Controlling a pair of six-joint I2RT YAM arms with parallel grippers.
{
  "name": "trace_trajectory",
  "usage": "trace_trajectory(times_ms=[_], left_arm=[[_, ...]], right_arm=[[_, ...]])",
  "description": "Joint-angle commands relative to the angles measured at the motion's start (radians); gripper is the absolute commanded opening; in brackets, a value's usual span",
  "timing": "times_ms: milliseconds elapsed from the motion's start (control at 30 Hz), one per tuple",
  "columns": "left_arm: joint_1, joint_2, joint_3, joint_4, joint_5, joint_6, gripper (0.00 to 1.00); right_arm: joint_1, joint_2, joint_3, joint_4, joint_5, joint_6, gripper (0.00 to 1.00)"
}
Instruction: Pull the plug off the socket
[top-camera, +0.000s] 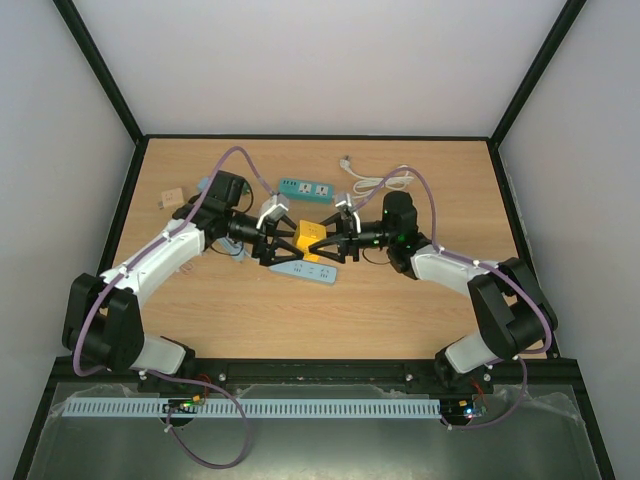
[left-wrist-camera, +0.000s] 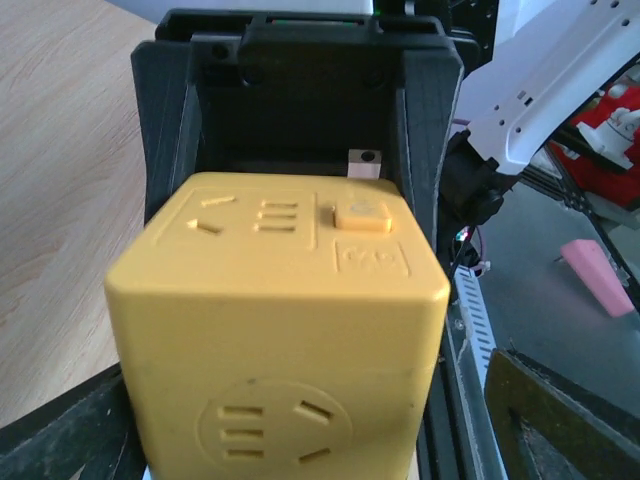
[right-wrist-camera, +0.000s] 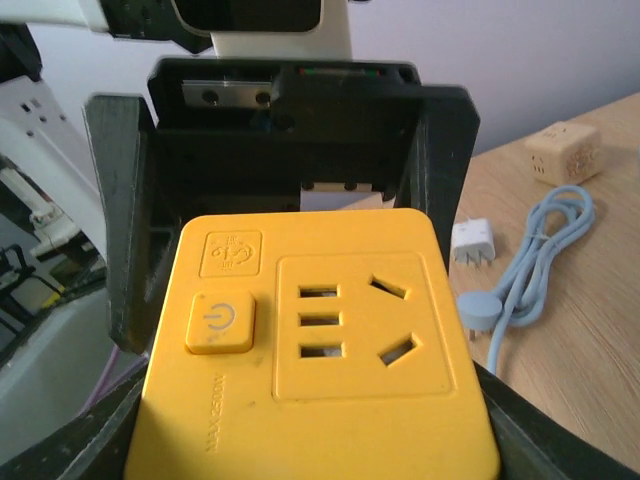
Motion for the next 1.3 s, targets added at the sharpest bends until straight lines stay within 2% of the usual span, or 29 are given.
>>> trace_trajectory(times_ms=[0, 333, 667, 733, 833, 967, 1100, 1267], left_arm=[[-0.004, -0.027, 0.014, -0.018, 0.073, 0.027, 0.87], [-0.023, -0.016, 0.004, -0.023, 0.068, 0.039, 0.72], [-0.023, -0.019, 0.005, -0.027, 0.060, 0.039, 0.45], [-0.021, -0.019, 0.005, -0.028, 0.050, 0.040, 0.41], [-0.001, -0.026, -0.002, -0.026, 0.028, 0.042, 0.37], [0.034, -0.037, -0.010, -0.024, 0.015, 0.045, 0.33], [0.071, -0.047, -0.018, -0.031, -0.001, 0.051, 0.31], [0.114, -0.057, -0.017, -0.074, -0.009, 0.089, 0.29]], right_arm=[[0.013, -0.033, 0.028, -0.065, 0.002, -0.079, 0.01], [0.015, -0.028, 0.027, 0.029, 0.009, 0.016, 0.01], [0.015, -0.024, 0.028, 0.014, 0.044, 0.000, 0.05], [0.015, -0.022, 0.041, -0.049, 0.059, -0.039, 0.17], [0.014, -0.021, 0.060, -0.123, 0.067, -0.090, 0.30], [0.011, -0.023, 0.080, -0.187, 0.069, -0.130, 0.56], [0.004, -0.022, 0.102, -0.226, 0.082, -0.152, 0.71], [-0.011, -0.017, 0.125, -0.285, 0.103, -0.197, 0.97]])
